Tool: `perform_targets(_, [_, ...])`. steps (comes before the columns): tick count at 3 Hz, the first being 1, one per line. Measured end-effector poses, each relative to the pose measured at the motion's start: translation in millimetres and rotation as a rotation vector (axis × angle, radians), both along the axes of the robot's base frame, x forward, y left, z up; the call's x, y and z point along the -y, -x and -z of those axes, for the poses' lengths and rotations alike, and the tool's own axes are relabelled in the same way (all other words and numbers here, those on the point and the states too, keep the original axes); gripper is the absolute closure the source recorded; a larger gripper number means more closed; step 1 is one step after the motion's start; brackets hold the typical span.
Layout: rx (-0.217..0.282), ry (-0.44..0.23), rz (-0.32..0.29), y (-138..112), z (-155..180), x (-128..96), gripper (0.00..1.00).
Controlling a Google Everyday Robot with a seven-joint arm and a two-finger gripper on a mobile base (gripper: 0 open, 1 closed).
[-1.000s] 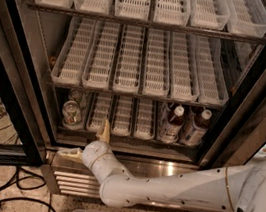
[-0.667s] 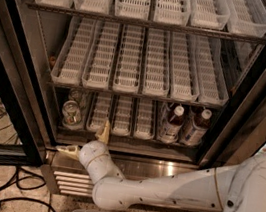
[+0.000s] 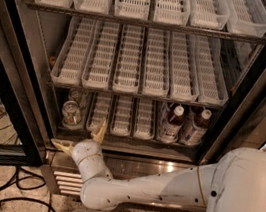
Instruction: Pick 7up can from bottom shelf of fridge
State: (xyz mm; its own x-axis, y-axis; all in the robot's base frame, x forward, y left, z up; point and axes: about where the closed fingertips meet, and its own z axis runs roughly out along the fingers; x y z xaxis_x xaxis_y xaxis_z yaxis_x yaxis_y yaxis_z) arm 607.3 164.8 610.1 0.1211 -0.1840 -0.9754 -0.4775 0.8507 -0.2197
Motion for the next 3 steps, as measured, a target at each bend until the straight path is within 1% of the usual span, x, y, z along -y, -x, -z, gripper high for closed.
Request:
perform_targets(1, [0.000, 0.000, 0.000, 0, 0, 0, 0.00])
perform_targets(2, [0.010, -0.006, -0.032, -4, 2, -15, 0.14])
perform_targets(3, [0.029, -0.015, -0.064, -12, 4, -35, 0.18])
